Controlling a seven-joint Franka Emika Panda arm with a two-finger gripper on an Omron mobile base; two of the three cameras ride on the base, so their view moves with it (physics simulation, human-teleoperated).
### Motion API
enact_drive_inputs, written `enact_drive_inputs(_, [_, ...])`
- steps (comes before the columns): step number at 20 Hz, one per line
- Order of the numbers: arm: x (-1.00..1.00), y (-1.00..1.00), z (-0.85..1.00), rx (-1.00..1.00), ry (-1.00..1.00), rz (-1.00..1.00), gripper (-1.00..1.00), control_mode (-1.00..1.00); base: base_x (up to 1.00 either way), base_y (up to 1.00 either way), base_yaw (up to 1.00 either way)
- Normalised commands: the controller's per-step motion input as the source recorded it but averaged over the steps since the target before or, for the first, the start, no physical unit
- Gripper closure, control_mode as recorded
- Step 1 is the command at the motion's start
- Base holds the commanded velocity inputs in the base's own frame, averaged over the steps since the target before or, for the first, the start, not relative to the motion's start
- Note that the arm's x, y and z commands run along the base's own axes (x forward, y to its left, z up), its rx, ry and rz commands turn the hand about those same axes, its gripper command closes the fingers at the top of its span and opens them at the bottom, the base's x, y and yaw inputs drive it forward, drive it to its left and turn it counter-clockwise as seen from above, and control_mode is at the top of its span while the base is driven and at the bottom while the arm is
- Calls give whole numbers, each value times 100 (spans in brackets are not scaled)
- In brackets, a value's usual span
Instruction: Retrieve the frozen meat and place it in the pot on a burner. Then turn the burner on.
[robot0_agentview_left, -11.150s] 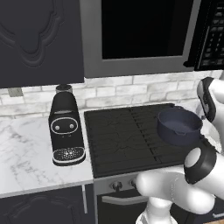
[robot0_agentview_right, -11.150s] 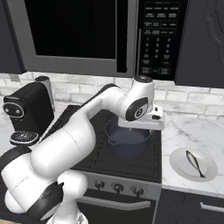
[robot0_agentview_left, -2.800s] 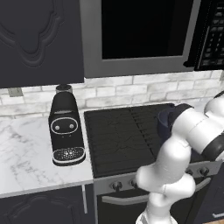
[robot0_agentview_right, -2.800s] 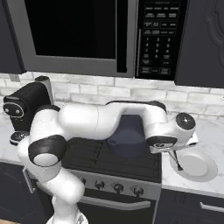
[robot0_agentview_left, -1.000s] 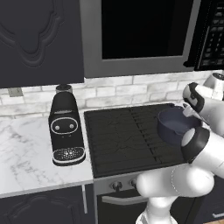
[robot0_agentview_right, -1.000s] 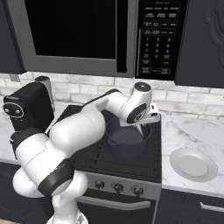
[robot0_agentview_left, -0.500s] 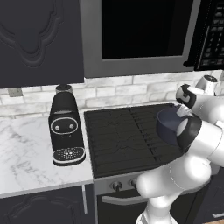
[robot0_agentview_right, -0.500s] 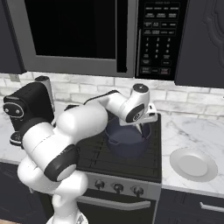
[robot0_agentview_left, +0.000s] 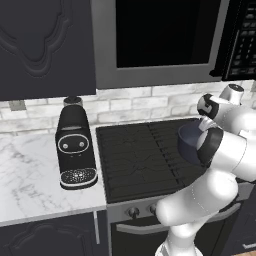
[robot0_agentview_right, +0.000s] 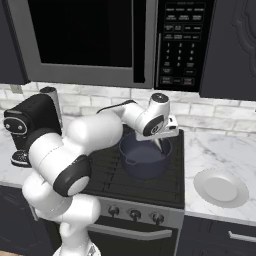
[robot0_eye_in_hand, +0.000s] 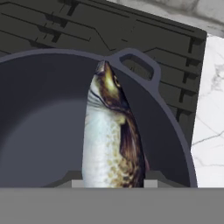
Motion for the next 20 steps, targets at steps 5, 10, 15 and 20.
enact_drive_inputs(5, [0,19,-8,0,0,0,100,-100,0,0,0])
enact_drive_inputs(10, [0,17,0,0,0,0,100,-100,0,0,0])
enact_drive_inputs(15, [0,12,0,0,0,0,100,-100,0,0,0])
enact_drive_inputs(20, [0,20,-7,0,0,0,100,-100,0,0,0])
